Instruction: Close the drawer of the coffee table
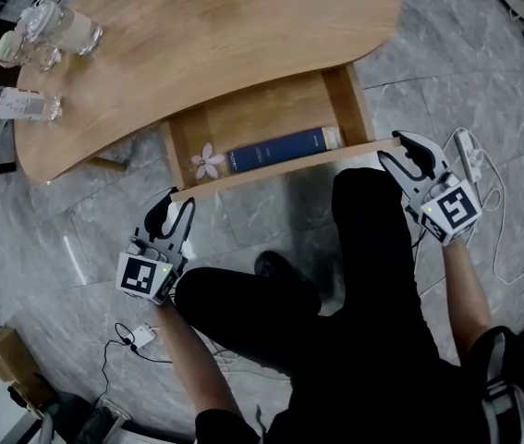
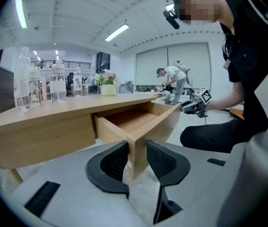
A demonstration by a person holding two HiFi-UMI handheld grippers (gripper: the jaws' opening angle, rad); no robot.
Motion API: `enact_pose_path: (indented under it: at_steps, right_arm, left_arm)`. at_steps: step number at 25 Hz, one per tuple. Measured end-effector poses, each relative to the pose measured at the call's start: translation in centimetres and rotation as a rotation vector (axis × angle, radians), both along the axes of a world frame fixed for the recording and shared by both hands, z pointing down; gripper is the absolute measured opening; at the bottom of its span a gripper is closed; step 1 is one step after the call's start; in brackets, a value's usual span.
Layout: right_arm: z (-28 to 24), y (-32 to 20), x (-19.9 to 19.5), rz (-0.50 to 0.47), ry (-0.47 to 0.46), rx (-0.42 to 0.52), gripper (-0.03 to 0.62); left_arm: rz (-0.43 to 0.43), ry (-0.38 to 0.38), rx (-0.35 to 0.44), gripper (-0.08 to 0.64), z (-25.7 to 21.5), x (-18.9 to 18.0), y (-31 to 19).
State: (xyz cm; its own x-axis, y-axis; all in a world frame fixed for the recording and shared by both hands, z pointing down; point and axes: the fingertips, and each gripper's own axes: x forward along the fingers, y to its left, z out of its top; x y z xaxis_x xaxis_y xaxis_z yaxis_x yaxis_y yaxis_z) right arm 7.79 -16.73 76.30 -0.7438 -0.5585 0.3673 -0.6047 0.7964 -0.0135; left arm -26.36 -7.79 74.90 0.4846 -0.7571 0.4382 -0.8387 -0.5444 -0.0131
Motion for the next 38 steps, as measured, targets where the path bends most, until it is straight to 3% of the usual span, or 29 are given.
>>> enact_pose_path:
  at_steps: [7, 22, 38]
  right_arm:
    - [-0.1, -3.1, -1.0, 0.012, 0.003, 0.000, 0.176]
    - [-0.1, -6.7, -1.9, 0.050, -0.006, 0.011, 0.178]
    - [-0.4, -11.7, -2.9, 0.078, -0.012, 0.014, 0.178]
  left_arm:
    - [0.002, -0.049, 0.004, 0.137, 0.2, -1.2, -2.9]
    - [-0.078, -0.012, -0.004, 0.141, 0.1, -2.3, -6.7]
    - [-0.148, 0.017, 0.073, 0.143, -0.2, -3.3, -11.5]
